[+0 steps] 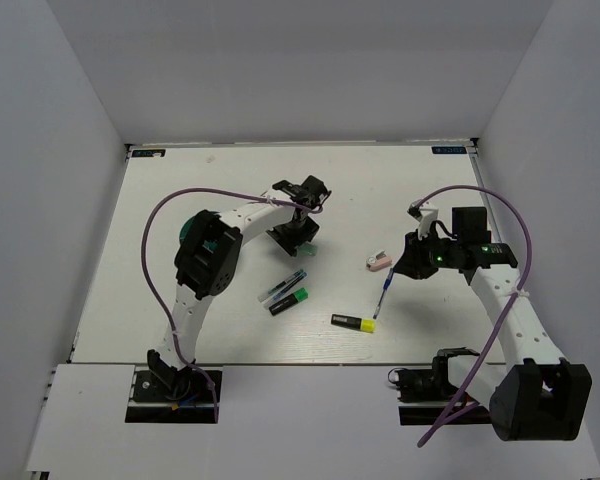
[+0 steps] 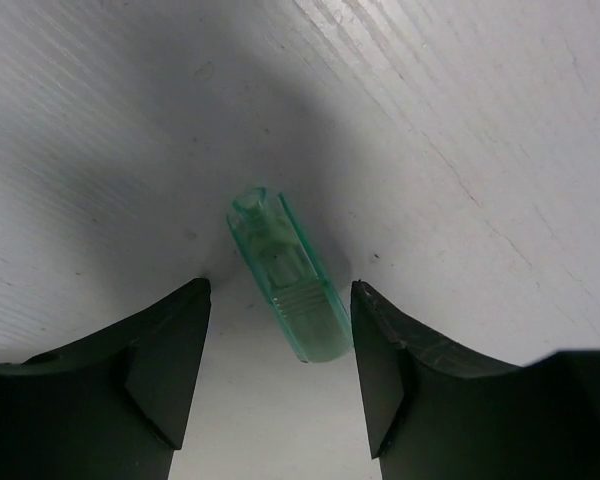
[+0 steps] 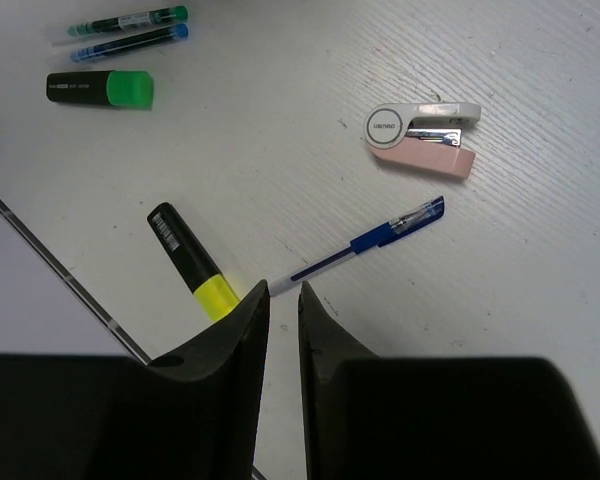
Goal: Sort the stationery into containers
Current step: Pick up the stationery from the center of the board.
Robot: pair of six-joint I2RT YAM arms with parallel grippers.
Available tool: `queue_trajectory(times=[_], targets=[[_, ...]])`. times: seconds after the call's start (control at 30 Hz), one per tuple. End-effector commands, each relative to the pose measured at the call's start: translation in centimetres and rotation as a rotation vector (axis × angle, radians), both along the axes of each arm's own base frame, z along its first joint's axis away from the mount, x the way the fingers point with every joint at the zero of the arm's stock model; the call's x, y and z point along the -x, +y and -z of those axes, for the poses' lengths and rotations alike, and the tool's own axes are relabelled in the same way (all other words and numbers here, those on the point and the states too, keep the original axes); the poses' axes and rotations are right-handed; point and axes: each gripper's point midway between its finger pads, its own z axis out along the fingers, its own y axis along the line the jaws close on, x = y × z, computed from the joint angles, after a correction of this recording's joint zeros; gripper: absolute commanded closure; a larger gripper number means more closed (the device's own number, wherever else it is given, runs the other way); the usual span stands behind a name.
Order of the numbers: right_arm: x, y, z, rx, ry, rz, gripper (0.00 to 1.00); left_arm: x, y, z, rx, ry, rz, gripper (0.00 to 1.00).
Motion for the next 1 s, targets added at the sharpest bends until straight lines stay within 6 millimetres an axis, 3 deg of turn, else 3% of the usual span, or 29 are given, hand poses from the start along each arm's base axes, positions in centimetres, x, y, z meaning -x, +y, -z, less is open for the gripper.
queue_trajectory(times=[0.0,0.1,0.3,0.5,0.53,0.57,0.6,0.63,0.67,0.7,0.73,0.8,0.83,0.87,0.9,0.93,0.97], targets=[[-0.2,-0.2,-0.5,0.004,-0.04,0.0,0.78,-0.8,0.3,-0.7,-0.007,-0.014,-0.036,0.33],[-0.3,-0.3,-0.7,0.005,-0.047,0.003,0.78,-0.8,0.4,-0.1,-0.014,0.0,-0.043,0.39],[-0.3,-0.5,-0.8,0.0,-0.051,0.014,0.78,0.0,0.8,0.4,-0.023,0.023,-0.043,0.65],[-0.1,-0.5,-0.7,-0.01,-0.045,0.017,0.78,0.7,0.4,-1.0,0.011,-0.004,0.021,0.9],[-0.2,-0.5,-0.7,-0.011,-0.048,0.015,0.78,0.4,-0.2,-3.1,0.04,-0.058,0.07,0.93],[-0.1,-0.5,-0.7,-0.011,-0.046,0.015,0.77,-0.1,0.0,-4.0,0.019,-0.106,0.091,0.94],[0.0,-0.4,-0.7,-0.015,-0.05,0.008,0.69,0.6,-0.9,-4.9,0.003,-0.132,0.152,0.96],[0.0,-0.4,-0.5,-0.016,-0.046,0.007,0.63,0.6,-0.7,-8.2,-0.022,-0.222,0.203,0.99],[0.0,-0.4,-0.5,-0.017,-0.045,0.006,0.62,0.5,-0.4,-9.3,-0.025,-0.249,0.196,0.99],[-0.1,-0.4,-0.7,-0.018,-0.053,0.004,0.62,1.3,-0.3,-11.8,-0.023,-0.297,0.222,1.0],[0.0,-0.3,-0.6,-0.019,-0.048,-0.003,0.62,2.6,0.1,-11.4,-0.049,-0.293,0.242,1.0],[0.1,-0.2,-0.5,-0.025,-0.041,-0.006,0.65,3.8,2.0,-15.5,-0.048,-0.425,0.222,1.0],[0.1,-0.2,-0.6,-0.027,-0.044,-0.007,0.66,4.2,2.7,-16.1,-0.059,-0.458,0.214,1.0],[0.1,-0.2,-0.5,-0.026,-0.042,-0.007,0.66,5.5,4.2,-18.7,-0.012,-0.525,0.192,1.0],[0.1,-0.2,-0.6,-0.028,-0.044,-0.008,0.68,6.1,5.8,-17.6,-0.046,-0.524,0.167,1.0],[0.1,-0.1,-0.5,-0.029,-0.04,-0.009,0.71,6.4,6.5,-18.0,-0.038,-0.551,0.152,1.0],[0.2,-0.1,-0.5,-0.033,-0.037,-0.011,0.73,7.7,8.7,-18.6,-0.03,-0.576,0.125,1.0]])
